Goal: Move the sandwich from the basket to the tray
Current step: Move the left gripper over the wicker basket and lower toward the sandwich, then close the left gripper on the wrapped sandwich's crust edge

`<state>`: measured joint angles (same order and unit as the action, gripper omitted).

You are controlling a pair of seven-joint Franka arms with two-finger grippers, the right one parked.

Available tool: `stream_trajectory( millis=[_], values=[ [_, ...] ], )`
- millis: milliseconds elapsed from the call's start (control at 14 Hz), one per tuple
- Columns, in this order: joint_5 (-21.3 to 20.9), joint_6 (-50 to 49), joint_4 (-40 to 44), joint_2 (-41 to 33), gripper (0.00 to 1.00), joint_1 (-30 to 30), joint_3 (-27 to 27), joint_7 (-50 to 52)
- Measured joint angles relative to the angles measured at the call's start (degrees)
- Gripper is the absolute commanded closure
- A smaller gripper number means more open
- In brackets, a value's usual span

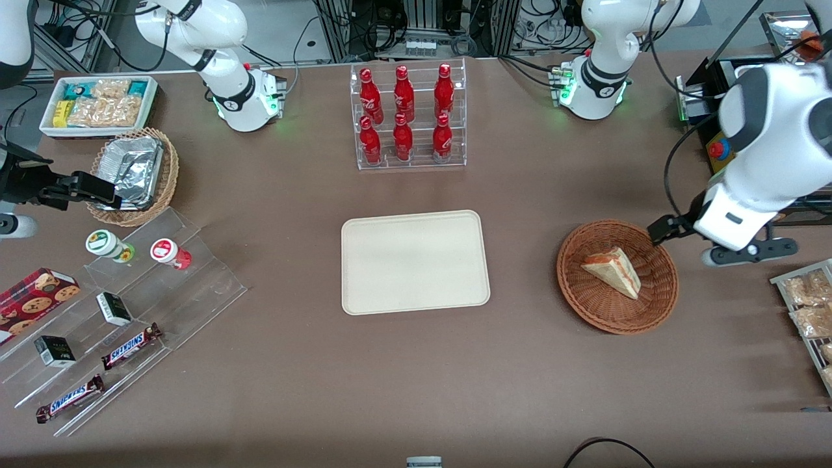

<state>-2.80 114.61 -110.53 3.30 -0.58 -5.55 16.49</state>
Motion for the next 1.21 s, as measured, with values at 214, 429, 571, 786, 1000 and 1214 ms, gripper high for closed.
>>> stream_trajectory(
  millis=[214,429,571,786,1000,1214],
  values=[
    [0.01,11.98,-8.34,-0.24,0.0,0.0,-0.06,13.47],
    [0.02,21.98,-14.69,-0.04,0.0,0.01,-0.5,24.93],
    [0.02,25.21,-16.85,0.78,0.0,0.04,-1.28,30.44],
    [0.02,27.94,-18.77,2.1,0.0,0.03,-1.57,33.29],
    [0.02,31.77,-21.63,3.14,0.0,0.01,-1.57,33.74],
    [0.02,34.15,-22.79,4.73,0.0,0.0,-1.57,33.92]
  ],
)
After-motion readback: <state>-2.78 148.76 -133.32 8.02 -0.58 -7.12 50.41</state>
